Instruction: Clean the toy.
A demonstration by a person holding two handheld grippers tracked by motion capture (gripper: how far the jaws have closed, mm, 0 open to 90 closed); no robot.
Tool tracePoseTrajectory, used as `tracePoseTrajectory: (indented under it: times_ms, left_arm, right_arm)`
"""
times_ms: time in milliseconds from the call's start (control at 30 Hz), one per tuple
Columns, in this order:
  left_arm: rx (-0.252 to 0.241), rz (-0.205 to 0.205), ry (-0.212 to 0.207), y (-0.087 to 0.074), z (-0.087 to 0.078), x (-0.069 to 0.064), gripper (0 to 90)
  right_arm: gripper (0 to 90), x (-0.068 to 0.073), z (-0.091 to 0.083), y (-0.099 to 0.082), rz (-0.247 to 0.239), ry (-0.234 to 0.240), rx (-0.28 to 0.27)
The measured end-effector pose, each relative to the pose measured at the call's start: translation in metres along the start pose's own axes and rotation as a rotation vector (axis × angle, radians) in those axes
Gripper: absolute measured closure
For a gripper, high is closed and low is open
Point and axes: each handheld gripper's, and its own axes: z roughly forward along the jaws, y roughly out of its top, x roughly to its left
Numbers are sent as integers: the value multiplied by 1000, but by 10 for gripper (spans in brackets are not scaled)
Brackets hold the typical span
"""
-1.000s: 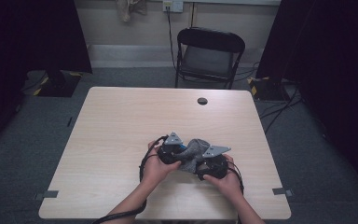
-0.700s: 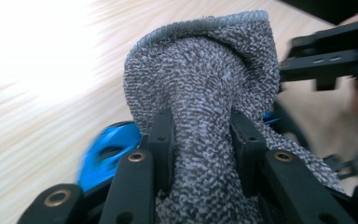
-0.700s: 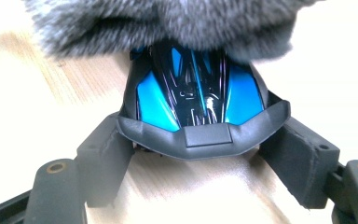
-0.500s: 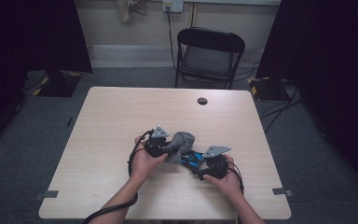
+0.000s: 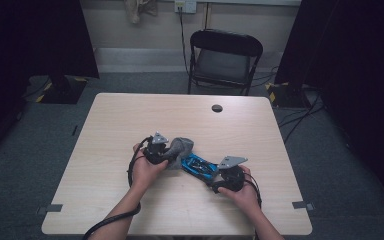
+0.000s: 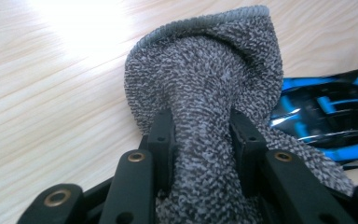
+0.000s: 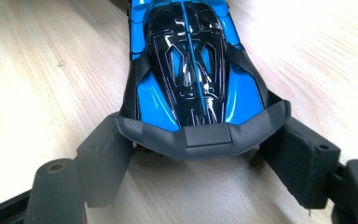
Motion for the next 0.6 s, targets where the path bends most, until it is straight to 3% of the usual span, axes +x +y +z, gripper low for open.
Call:
tracePoseTrajectory:
  times_ms: [133,433,600]
  left_arm:
    - [2,-40,12,-5,-2,8,667]
    - [-11,10,-11,-10,-22,2,667]
    - [-18,8,-40,-18,-32,-2,666]
  right_arm:
    - [256,0,0,0,0,-1,0]
    - [254,0,0,0,5,-4,0]
    - [250,0,0,0,6,-6,0]
